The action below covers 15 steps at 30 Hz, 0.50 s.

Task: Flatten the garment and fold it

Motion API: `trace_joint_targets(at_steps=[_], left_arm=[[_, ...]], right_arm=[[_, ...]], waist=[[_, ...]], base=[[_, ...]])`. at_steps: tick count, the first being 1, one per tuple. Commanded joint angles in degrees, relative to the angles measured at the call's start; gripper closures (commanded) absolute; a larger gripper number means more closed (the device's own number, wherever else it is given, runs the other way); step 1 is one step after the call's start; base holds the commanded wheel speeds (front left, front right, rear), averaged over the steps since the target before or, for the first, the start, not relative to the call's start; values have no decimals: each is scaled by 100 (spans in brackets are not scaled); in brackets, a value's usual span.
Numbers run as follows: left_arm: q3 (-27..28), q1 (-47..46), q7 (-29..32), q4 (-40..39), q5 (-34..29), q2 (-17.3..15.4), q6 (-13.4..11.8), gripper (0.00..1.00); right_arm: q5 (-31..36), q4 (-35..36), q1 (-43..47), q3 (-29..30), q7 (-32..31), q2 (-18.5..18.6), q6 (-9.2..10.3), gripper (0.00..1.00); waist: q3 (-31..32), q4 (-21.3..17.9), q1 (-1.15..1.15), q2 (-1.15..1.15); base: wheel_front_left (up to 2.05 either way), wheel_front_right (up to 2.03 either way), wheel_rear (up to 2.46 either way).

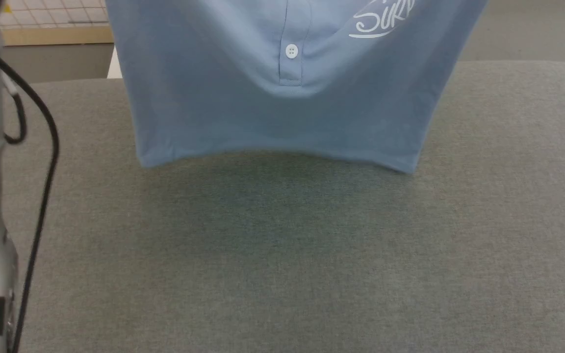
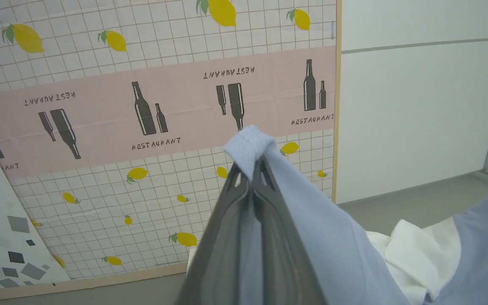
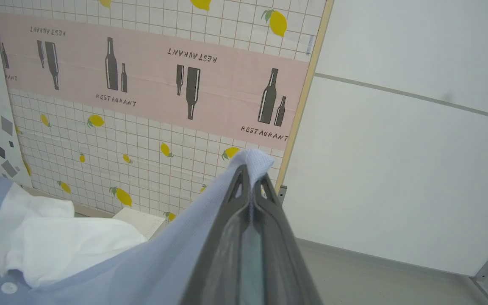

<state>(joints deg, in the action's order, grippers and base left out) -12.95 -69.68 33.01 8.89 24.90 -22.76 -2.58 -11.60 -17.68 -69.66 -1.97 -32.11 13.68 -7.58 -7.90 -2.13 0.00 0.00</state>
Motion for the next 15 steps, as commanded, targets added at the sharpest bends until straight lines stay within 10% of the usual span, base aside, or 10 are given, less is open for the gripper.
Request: trace_joint_targets(at_steps=[1,15], left_arm=[[-9,-173,93,21,58,-63,0,100],[49,-1343,-363,750,-214,176,-425,100]], right_arm=[[-54,-26,-141,-39,-47,16,9,100],[360,-648,-1359,-64,-95,-218,9,100]], waist=[[-21,-47,0,0],[-902,-267,0,0]], base=[[0,0,0],[0,0,0]])
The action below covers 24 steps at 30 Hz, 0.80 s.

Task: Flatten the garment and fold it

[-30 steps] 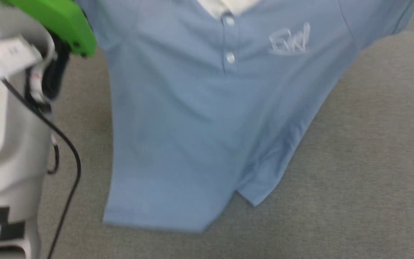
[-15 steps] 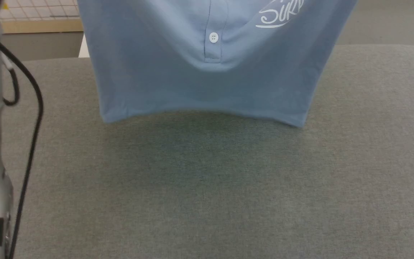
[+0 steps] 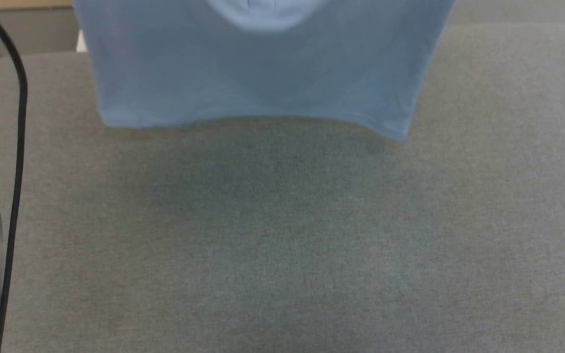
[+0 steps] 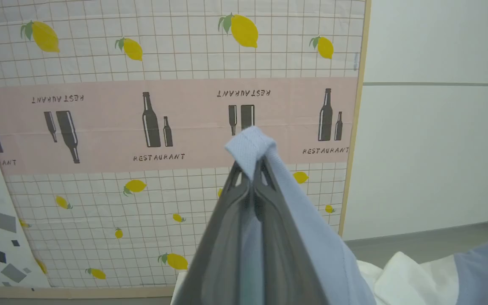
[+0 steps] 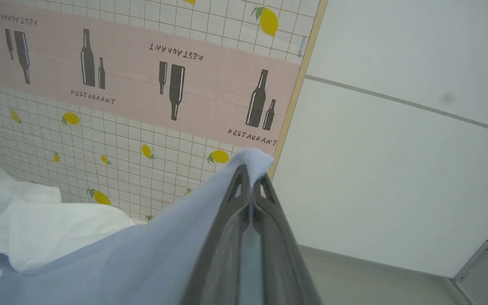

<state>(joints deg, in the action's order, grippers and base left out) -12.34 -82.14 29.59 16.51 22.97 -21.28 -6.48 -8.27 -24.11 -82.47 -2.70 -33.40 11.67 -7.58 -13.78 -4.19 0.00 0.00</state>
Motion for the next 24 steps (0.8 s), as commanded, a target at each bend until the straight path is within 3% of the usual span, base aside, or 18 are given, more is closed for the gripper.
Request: trace_joint_targets(at_steps=[1,14,24], left_arm=[[-23,-236,-172,72,-77,70,-61,100],[178,-1744,-2369,1085,-319,461,-213,100],[275,-1580,-3462,1671,-95,491,190,100]], right_arm=[[119,-75,-216,4,114,-31,9,100],[897,-893,-1838,-538,1603,76,9,100],[896,-1468,-2081,-993,2461,486,9,100]], waist=[[-436,-63,0,0],[-1649,78,0,0],[-2272,245,0,0]], base=[[0,0,0],[0,0,0],[0,0,0]])
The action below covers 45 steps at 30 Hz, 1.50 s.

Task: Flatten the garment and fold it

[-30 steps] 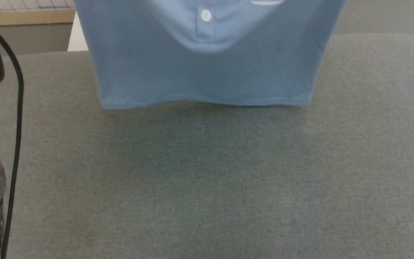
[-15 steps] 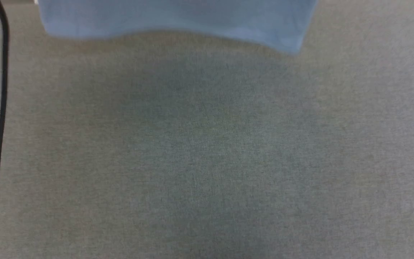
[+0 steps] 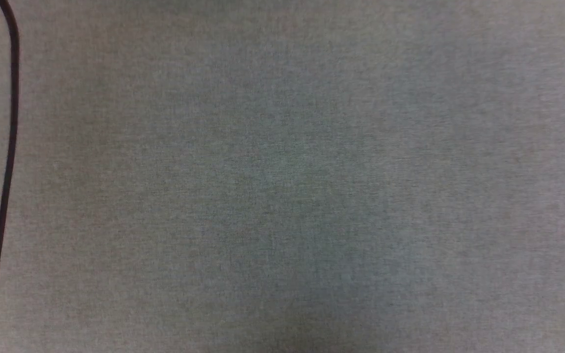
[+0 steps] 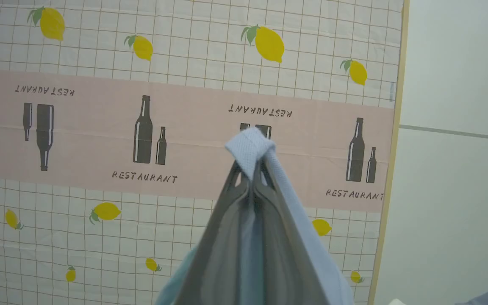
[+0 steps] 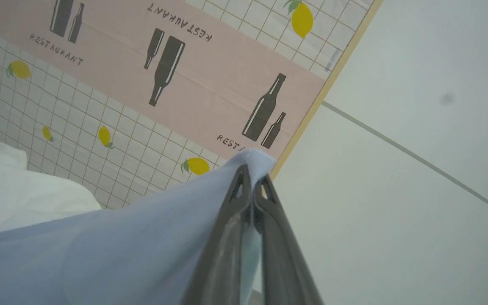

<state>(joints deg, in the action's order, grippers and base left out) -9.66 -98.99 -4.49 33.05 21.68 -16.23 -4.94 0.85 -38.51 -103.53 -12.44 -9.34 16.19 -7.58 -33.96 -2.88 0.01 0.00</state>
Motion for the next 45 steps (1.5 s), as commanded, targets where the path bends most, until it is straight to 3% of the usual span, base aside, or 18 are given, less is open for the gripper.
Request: trace_joint_targets(at_steps=[1,11,16,21,27,34,40,45], left_arm=[[3,172,-94,72,54,-13,71,100],[-128,1227,-572,376,278,-79,669,100],[-269,1948,-522,-23,435,-150,959,100],[-414,3047,-416,-893,602,-227,1054,100],[-519,4992,-75,-2390,806,-413,892,100],[-775,7221,316,-3871,742,-752,509,100],[-970,8685,699,-4153,938,-978,346,100],[-1146,9527,1045,-4052,1226,-1073,328,100]], right_arm=[[-30,-77,68,-55,99,78,9,100],[-751,-212,1056,-536,635,386,9,100],[-1597,500,1854,-822,620,773,9,100],[-2209,1584,3022,-747,433,1259,9,100],[-2543,2878,4884,-241,165,1509,9,100],[-2556,4174,7164,378,-210,1221,9,100],[-2668,4673,8721,746,-442,816,9,100],[-2931,4710,9816,763,-554,767,9,100]], waist=[[-296,129,-1,0],[-214,226,-1,0],[-32,302,-1,0],[269,406,-1,0],[774,443,-1,0],[1324,409,-1,0],[1650,360,-1,0],[1819,359,-1,0]], base=[[0,0,0],[0,0,0],[0,0,0],[0,0,0],[0,0,0],[0,0,0],[0,0,0],[0,0,0]])
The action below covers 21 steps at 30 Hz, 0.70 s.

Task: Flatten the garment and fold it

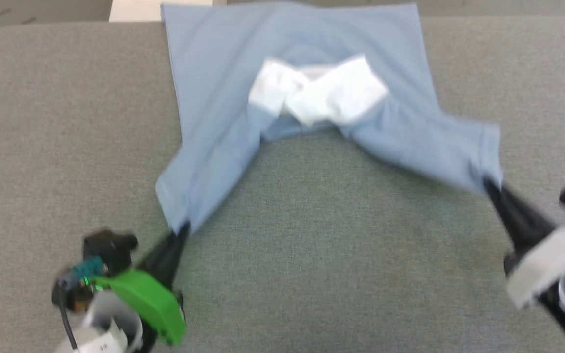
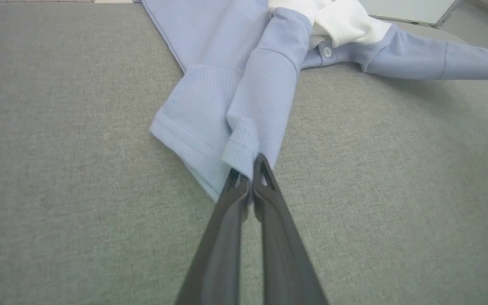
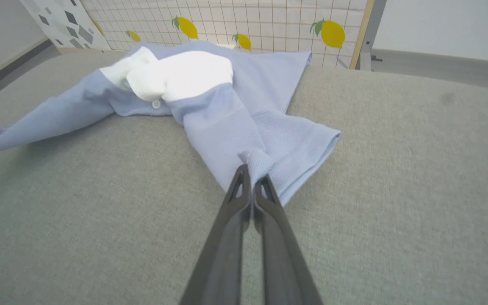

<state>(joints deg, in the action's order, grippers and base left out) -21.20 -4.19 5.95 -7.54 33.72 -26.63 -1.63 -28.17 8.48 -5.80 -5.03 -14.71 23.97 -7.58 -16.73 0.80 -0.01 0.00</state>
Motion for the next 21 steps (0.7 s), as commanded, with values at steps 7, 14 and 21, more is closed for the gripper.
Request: trace_joint_targets(at_steps=[7,14,21], left_arm=[[-181,708,534,273,275,-247,-16,100],[-281,1292,1090,428,589,-398,-151,100],[-316,1774,1613,287,858,-572,-355,100]], right_arm=[[-230,-247,1141,107,8,-4,9,100],[-550,-663,2137,183,-303,50,9,100],[-703,-787,2775,208,-856,94,9,100]], waist=[[273,-20,1,0],[502,-27,1,0],[615,-18,1,0]], base=[[0,0,0],[0,0,0],[0,0,0]])
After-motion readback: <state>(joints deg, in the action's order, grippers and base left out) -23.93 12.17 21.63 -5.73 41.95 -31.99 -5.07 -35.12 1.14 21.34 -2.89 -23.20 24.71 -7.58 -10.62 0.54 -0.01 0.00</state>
